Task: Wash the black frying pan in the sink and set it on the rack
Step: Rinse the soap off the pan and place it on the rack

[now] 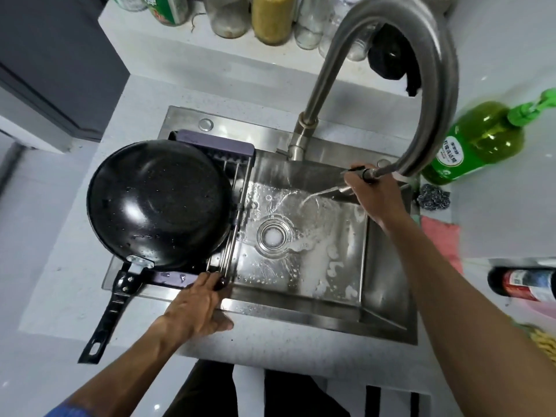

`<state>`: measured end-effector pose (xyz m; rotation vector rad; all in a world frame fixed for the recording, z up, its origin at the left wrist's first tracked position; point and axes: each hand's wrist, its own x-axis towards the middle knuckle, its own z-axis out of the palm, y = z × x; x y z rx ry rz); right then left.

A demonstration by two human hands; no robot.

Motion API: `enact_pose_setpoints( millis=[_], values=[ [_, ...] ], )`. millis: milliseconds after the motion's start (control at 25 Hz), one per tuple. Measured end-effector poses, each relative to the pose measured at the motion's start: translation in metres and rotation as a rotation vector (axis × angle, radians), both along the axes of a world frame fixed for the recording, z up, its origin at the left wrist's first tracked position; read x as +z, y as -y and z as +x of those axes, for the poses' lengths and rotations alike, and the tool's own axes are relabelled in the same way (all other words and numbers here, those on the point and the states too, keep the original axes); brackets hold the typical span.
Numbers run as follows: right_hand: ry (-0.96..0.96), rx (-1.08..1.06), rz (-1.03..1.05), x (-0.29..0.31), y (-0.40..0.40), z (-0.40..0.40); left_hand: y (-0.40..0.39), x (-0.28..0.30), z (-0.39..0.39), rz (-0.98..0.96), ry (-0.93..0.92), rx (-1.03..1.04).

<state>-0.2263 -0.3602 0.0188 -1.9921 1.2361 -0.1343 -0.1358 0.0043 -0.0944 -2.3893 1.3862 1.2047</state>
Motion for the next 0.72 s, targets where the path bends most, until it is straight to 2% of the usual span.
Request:
enact_pose_setpoints(
  millis=[240,720],
  values=[
    [-0.144,-0.007,-0.051,0.002,0.055,-0.022,0.009,-0.002,-0.001,0.082,0.016,-0.002],
    [-0.428,0.093,-0.096,0.004,0.082,-0.04,0.019,0.012,-0.002,0.078,0.018,0.032]
  ],
)
